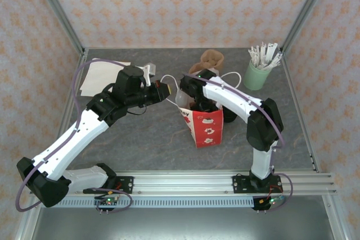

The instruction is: Pack the takeout coffee

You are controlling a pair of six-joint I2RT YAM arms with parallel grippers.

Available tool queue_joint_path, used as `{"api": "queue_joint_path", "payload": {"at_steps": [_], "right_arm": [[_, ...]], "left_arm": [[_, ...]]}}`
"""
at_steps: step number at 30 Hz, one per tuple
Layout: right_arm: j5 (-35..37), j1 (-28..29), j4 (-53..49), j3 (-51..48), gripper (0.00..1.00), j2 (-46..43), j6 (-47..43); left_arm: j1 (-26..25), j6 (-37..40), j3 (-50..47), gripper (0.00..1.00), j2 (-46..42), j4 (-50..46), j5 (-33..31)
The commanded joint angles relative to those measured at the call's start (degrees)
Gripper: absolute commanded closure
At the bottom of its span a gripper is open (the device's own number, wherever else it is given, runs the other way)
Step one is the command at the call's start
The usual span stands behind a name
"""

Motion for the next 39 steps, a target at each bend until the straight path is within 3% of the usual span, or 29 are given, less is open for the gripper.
{"api": "queue_joint_path", "payload": {"at_steps": [1, 23, 39], "right_arm": [[2.1, -0.5, -1.7, -2.3, 0.21, -0.2, 0.9], [-1.3, -0.5, 7.6, -11.2, 0.21, 2.8, -0.6], [-1.8, -0.5, 8.4, -9.6, 0.21, 2.5, -1.0]], "left_arm": [[0.0, 1.7, 2.3, 0.95, -2.0, -0.4, -2.2], [-0.3, 1.9, 4.1, 0.94, -0.9, -1.2, -2.0], [-0.8, 2.2, 4.8, 0.94, -0.2, -1.5, -2.3]]}}
